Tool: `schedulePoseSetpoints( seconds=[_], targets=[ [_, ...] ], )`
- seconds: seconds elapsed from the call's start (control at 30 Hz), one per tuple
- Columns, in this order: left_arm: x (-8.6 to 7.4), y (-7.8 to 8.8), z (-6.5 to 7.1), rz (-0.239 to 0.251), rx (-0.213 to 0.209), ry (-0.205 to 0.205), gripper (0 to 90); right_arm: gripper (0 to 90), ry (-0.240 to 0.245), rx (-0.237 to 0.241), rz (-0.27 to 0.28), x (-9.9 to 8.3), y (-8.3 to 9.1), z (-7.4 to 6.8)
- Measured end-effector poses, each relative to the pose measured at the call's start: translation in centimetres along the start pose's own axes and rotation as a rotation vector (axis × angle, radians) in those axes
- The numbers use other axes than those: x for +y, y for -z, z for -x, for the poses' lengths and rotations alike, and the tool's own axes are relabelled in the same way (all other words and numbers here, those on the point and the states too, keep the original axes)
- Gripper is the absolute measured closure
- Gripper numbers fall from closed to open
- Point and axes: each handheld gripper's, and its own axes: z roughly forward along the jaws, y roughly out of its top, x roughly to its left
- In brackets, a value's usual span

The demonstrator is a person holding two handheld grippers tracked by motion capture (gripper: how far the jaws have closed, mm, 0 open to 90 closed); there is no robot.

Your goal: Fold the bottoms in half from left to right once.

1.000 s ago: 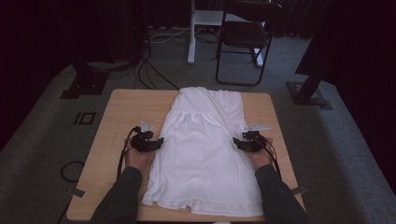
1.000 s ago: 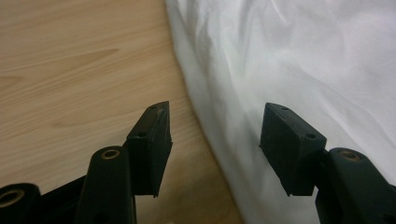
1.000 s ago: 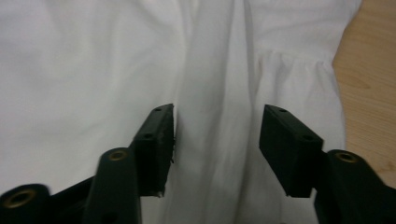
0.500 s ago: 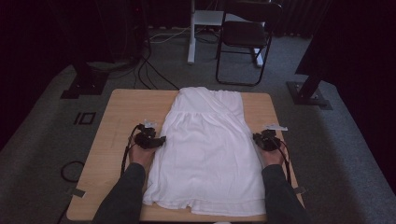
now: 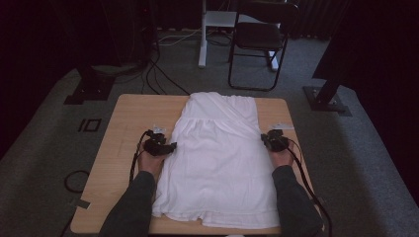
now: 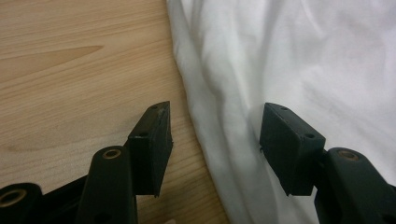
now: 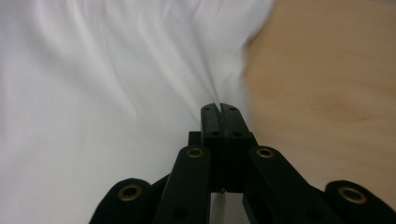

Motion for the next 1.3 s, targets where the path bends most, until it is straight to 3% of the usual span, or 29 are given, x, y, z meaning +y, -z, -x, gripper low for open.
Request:
schedulePoseSetpoints(
  seconds=[0.03, 0.1, 0.13, 0.2, 0.23, 0.3, 0.43, 0.57, 0.8, 0.93, 1.0, 1.03, 1.1, 1.17, 1.3],
  targets=[
    [0.0, 0.0, 0.0, 0.003, -0.004, 0.0, 43.9, 89.9, -0.019, -0.032, 0.038, 0.0, 0.7, 0.2],
    [0.0, 0.0, 0.2, 0.001, -0.023, -0.009, 49.4, 89.8, -0.002, -0.044, -0.004, -0.3, 0.4, 0.4],
    [-0.1, 0.0, 0.4, -0.005, -0.041, -0.029, 59.4, 89.6, 0.011, -0.047, -0.044, -0.8, -0.2, 0.5],
    [-0.3, 0.3, 1.0, -0.007, -0.049, -0.061, 80.5, 89.2, -0.01, -0.024, -0.085, -1.7, -1.1, 0.7],
    [-0.4, 0.4, 1.2, -0.008, -0.042, -0.07, 86.0, 89.2, -0.02, -0.018, -0.077, -2.1, -1.2, 0.7],
    [-0.9, 0.9, 1.6, -0.012, -0.036, -0.096, 87.7, 89.2, -0.051, -0.003, -0.073, -2.3, -1.0, 0.7],
    [-2.7, 2.7, 1.7, -0.002, -0.044, -0.094, 88.1, 89.2, -0.032, 0.014, -0.074, -3.1, 0.0, 0.1],
    [-4.9, 5.1, 2.5, 0.003, -0.044, -0.122, 88.1, 89.1, -0.005, 0.051, -0.075, -4.8, 2.1, -1.1],
    [-9.2, 9.5, 4.7, 0.002, -0.064, -0.16, 87.8, 88.8, -0.012, 0.135, -0.101, -8.6, 7.1, -2.3],
    [-10.9, 10.4, 5.8, -0.025, -0.071, -0.189, 87.9, 88.7, 0.019, 0.14, -0.131, -9.8, 9.2, -3.2],
    [-10.8, 10.6, 5.6, -0.015, -0.077, -0.18, 87.0, 87.9, 0.021, 0.145, -0.14, -9.9, 9.4, -3.3],
    [-10.5, 10.7, 5.5, 0.008, -0.077, -0.174, 73.2, 74.2, 0.025, 0.148, -0.168, -9.7, 9.8, -3.3],
    [-9.7, 10.6, 5.1, 0.041, -0.081, -0.156, 61.6, 59.7, 0.013, 0.166, -0.119, -8.9, 9.8, -3.0],
    [-8.7, 10.4, 4.9, 0.063, -0.062, -0.165, 56.8, 55.4, -0.007, 0.181, -0.071, -7.4, 9.5, -2.8],
    [-6.8, 9.1, 4.6, 0.082, -0.05, -0.167, 52.5, 54.8, 0.024, 0.215, -0.027, -3.8, 7.0, -3.0]
  ],
)
